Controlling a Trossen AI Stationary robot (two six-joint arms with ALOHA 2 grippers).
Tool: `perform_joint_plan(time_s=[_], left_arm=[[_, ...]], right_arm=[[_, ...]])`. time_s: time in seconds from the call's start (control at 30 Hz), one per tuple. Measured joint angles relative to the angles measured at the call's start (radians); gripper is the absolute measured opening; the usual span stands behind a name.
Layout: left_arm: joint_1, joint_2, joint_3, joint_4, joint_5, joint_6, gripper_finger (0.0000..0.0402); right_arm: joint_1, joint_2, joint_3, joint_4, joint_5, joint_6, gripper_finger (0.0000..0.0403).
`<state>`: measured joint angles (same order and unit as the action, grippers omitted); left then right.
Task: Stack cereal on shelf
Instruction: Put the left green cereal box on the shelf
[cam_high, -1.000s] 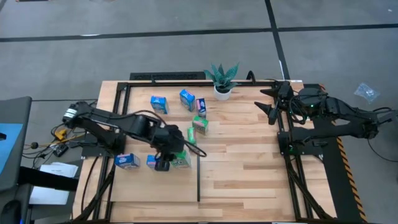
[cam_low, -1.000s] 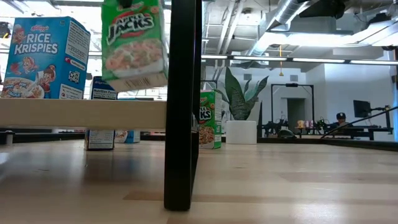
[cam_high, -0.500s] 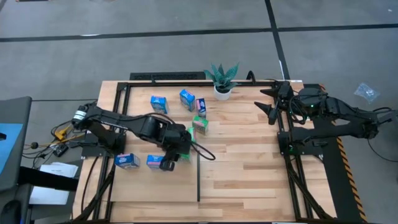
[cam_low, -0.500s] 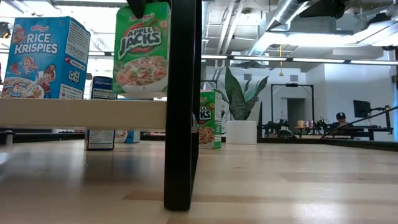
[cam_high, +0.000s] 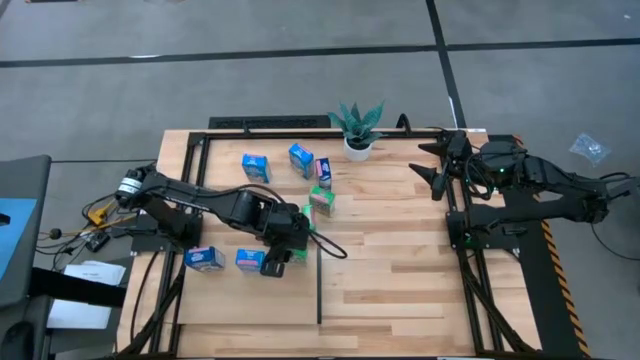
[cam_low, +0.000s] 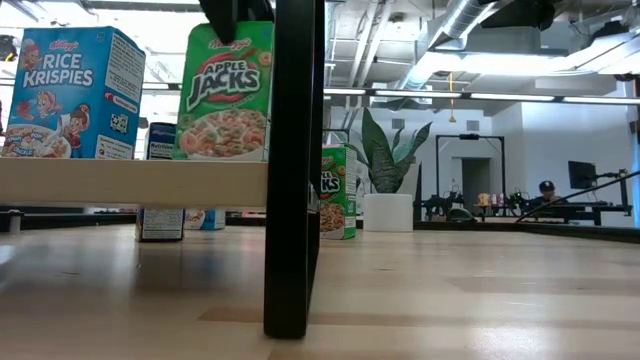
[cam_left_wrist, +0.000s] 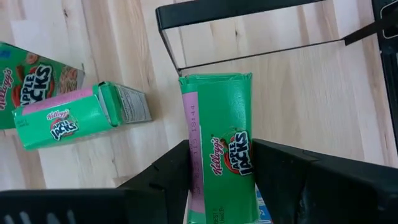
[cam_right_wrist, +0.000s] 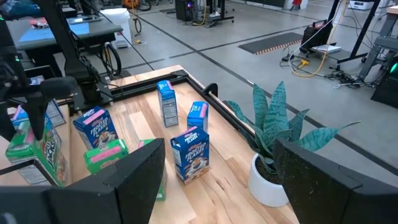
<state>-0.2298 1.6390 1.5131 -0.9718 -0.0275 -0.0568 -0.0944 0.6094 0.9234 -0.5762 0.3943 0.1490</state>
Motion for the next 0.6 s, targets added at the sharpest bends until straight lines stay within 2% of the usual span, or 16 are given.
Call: perform_joint_plan(time_s=[0.1, 0.3, 0.6], left_arm=[[0.0, 0.0, -0.012, 0.03, 0.001, -0.016, 0.0146], [-0.001, 0.034, -0.031, 0.069, 0.068, -0.062, 0.0146], [0.004, 0.032, -0.031, 0.06, 0.035, -0.084, 0.0146]], right_arm=[[0.0, 0.0, 0.0, 0.0, 0.0, 0.0, 0.0322], [0.0, 0.0, 0.0, 0.0, 0.0, 0.0, 0.0322], [0.001, 0.0, 0.0, -0.002, 0.0, 0.0, 0.0322]])
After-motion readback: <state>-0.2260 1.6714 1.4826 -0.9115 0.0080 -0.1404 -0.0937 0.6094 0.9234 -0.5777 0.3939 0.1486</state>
